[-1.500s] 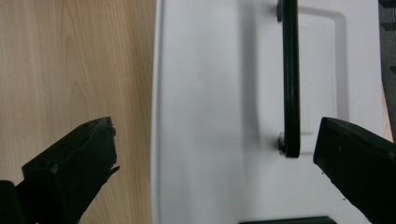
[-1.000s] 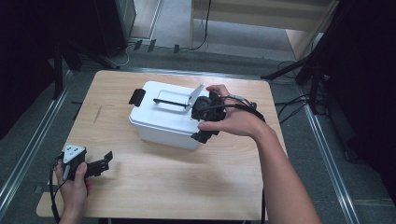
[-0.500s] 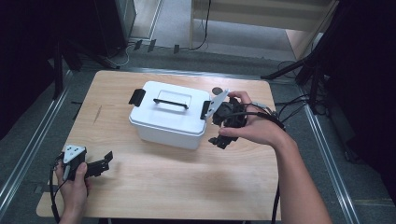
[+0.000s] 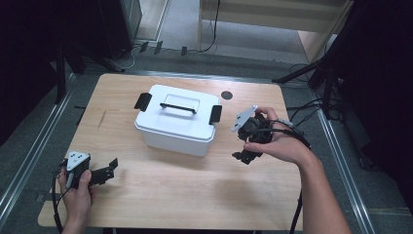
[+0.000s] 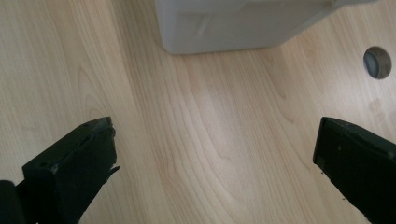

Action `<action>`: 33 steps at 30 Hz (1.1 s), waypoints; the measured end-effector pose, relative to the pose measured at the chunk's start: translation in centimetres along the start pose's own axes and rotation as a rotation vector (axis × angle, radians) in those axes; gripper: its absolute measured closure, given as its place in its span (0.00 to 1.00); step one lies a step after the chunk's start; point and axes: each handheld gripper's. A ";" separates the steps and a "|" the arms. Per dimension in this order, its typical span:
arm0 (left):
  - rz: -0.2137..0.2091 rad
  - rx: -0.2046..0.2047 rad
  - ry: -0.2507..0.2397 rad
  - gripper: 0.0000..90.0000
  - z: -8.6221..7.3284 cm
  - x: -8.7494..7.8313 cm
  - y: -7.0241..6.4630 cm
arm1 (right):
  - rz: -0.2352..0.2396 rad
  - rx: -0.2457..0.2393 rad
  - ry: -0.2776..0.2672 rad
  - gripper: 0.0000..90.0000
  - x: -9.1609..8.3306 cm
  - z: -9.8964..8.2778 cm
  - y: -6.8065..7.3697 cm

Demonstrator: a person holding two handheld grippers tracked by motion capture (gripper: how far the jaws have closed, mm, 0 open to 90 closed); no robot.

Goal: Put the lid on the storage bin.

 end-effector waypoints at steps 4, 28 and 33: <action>0.000 0.001 0.000 0.00 0.0 0.0 0.0 | 0.001 0.023 0.002 0.00 0.6 -1.2 0.0; 0.005 0.001 -0.001 0.00 0.0 0.0 -0.1 | -0.072 0.261 -0.139 0.00 4.3 -10.7 0.7; 0.005 0.004 -0.001 0.00 0.0 -0.1 -0.2 | -0.077 0.324 -0.185 0.00 4.7 -13.3 1.1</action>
Point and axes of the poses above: each handheld gripper's, and its own axes: x roughly forward along the jaws, z roughly out of its top, y roughly to its left, and after that the axes turned 8 degrees about x, right-handed
